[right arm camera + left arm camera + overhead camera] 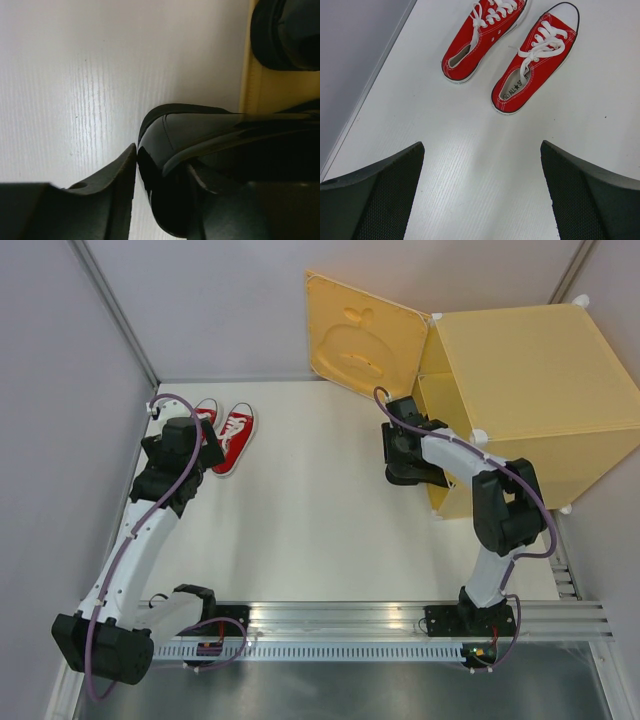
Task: Place and organize the shoes in the shoe cabinet
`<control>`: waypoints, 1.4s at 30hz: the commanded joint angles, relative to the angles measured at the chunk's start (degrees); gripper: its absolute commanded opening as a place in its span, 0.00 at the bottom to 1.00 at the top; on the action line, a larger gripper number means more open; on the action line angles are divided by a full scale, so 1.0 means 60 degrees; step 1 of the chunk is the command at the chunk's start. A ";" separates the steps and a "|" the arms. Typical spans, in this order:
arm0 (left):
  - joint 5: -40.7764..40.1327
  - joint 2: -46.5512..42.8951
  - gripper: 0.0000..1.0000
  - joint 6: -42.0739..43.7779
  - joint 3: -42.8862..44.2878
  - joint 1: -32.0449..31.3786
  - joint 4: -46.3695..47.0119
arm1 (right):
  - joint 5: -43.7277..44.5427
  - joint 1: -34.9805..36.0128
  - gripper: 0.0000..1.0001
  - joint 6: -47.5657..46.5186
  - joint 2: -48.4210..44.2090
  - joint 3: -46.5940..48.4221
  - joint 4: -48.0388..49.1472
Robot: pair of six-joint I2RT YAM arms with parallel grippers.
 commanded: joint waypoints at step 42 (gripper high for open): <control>0.0265 -0.0033 1.00 0.0248 0.0022 0.0028 0.0333 | 0.3898 0.0222 0.01 -0.1241 -0.0678 0.1408 -0.1175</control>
